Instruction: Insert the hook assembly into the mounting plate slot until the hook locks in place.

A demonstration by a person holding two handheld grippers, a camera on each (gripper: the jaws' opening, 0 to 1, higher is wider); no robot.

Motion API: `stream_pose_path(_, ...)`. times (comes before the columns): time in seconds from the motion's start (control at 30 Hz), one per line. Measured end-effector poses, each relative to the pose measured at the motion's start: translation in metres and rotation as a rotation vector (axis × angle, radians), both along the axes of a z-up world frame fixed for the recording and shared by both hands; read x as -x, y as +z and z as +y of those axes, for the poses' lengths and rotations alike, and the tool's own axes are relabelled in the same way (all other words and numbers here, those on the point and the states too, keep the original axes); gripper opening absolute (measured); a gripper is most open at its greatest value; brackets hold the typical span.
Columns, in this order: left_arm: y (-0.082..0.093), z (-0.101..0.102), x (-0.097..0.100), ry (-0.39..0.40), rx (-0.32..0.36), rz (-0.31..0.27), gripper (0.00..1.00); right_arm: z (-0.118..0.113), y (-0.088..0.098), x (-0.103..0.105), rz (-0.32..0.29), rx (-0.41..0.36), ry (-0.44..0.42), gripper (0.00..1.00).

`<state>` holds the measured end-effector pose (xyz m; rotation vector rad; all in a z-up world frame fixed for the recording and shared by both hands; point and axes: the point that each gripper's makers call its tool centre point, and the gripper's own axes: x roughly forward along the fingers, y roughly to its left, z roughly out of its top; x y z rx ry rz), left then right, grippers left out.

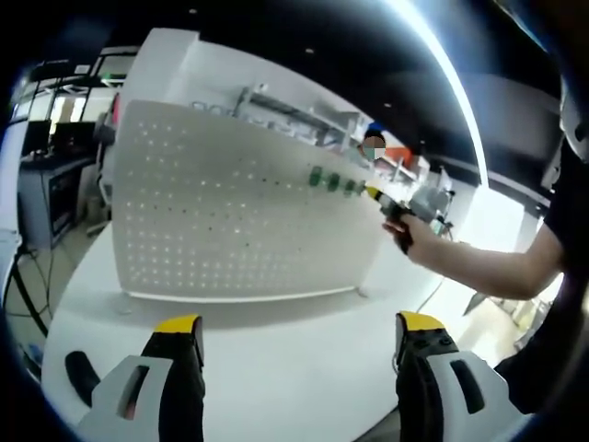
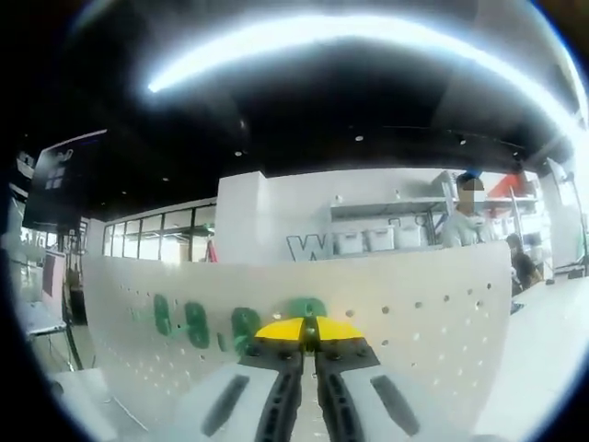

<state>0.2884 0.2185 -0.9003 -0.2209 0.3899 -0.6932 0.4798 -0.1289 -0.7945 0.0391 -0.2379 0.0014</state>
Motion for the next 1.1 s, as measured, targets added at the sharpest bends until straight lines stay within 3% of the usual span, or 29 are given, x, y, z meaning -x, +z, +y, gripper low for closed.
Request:
stream_pose_path(0.27,0.0,-0.001,-0.001,-0.006,-0.006,0.0,0.86,-0.003,-0.006,-0.005,-0.001,-0.058,-0.004,0.0)
stream_pose_path(0.47,0.001,-0.002,-0.002,-0.009,-0.008,-0.001,0.86,-0.002,-0.007,-0.003,-0.008,-0.052,-0.009,0.01)
stream_pose_path(0.57,0.001,-0.002,-0.001,-0.011,-0.008,-0.002,0.86,0.003,-0.014,-0.002,0.055,-0.047,0.014,0.03)
stream_pose_path(0.63,0.001,-0.003,-0.001,-0.013,-0.006,-0.003,0.86,0.002,-0.013,-0.002,0.054,-0.083,0.02,0.05)
stream_pose_path(0.7,0.001,-0.003,-0.001,-0.015,-0.011,-0.004,0.86,0.001,-0.015,-0.002,0.069,-0.057,0.01,0.06)
stream_pose_path(0.9,0.0,-0.002,0.001,-0.01,-0.013,-0.007,0.88,0.005,-0.013,0.002,0.083,-0.07,0.025,0.16)
stream_pose_path(1.1,-0.002,0.001,0.002,-0.005,-0.042,-0.014,0.91,0.003,-0.016,0.012,0.099,-0.07,0.027,0.19)
